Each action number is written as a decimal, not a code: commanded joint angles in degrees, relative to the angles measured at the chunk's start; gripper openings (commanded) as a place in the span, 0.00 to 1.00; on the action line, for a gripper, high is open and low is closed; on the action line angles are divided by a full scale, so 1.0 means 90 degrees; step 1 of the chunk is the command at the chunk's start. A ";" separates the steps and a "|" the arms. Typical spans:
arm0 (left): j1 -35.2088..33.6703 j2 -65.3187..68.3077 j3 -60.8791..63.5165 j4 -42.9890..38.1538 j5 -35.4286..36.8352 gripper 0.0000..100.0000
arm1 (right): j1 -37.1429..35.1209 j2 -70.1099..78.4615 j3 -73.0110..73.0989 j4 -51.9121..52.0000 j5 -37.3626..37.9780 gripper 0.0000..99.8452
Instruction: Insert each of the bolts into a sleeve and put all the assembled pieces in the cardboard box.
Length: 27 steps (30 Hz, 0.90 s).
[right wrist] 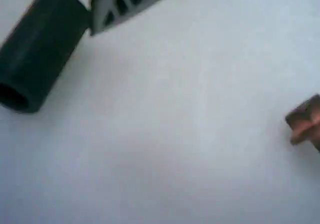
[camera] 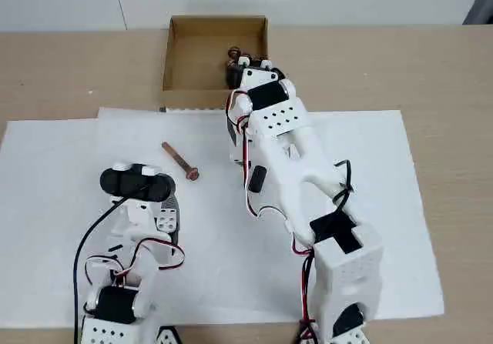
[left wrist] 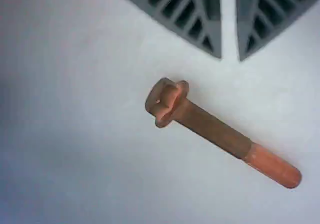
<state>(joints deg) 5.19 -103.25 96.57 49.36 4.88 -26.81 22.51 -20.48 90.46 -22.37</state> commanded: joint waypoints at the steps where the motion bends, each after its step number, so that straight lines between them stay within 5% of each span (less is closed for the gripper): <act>1: -0.0039 -0.0029 -0.0024 -0.0020 0.0029 0.01 | -0.0034 -0.0024 -0.0029 -0.0063 -0.0068 0.20; 18: -0.0039 -0.0029 -0.0024 -0.0020 0.0029 0.01 | -0.0347 0.0884 -0.0029 -0.0190 -0.0440 0.19; 27: -0.0039 -0.0029 -0.0024 -0.0020 0.0039 0.01 | -0.0327 0.1206 -0.0029 -0.0190 -0.0440 0.00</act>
<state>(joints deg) 5.19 -103.25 96.57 49.36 4.88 -29.19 33.23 -20.40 89.23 -25.80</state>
